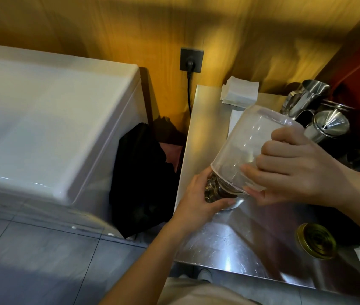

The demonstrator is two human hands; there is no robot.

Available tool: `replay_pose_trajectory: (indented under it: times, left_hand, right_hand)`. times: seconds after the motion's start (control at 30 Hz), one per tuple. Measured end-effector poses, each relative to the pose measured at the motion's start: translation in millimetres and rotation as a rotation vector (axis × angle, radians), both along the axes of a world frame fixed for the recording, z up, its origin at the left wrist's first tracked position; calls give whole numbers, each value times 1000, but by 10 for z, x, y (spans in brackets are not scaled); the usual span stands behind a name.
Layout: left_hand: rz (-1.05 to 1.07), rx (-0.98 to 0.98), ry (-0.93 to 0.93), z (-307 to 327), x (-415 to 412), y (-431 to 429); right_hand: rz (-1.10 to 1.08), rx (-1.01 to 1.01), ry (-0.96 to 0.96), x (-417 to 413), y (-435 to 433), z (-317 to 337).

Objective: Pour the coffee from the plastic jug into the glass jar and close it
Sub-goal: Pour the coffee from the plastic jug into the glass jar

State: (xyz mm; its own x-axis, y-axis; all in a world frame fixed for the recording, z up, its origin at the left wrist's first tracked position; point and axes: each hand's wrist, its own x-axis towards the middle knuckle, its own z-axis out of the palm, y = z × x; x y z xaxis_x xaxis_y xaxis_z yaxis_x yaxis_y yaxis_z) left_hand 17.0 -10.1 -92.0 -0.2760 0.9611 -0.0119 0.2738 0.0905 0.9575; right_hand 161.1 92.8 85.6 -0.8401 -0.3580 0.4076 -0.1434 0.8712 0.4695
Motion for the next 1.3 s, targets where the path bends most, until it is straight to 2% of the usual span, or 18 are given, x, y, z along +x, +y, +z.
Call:
replay_pose_trajectory:
  times: [0.9,1.17,1.3]
  left_hand:
    - [-23,-52,1,40,5,-48]
    - [-19,-66,-28,76,-1,-86]
    - [-25,-54,-36,76,-14,-94]
  right_hand:
    - [20,-17,-67,112,0,0]
    - [-13,-70,6,151,-17,-39]
    - [-55,-192,70,172,-24,-59]
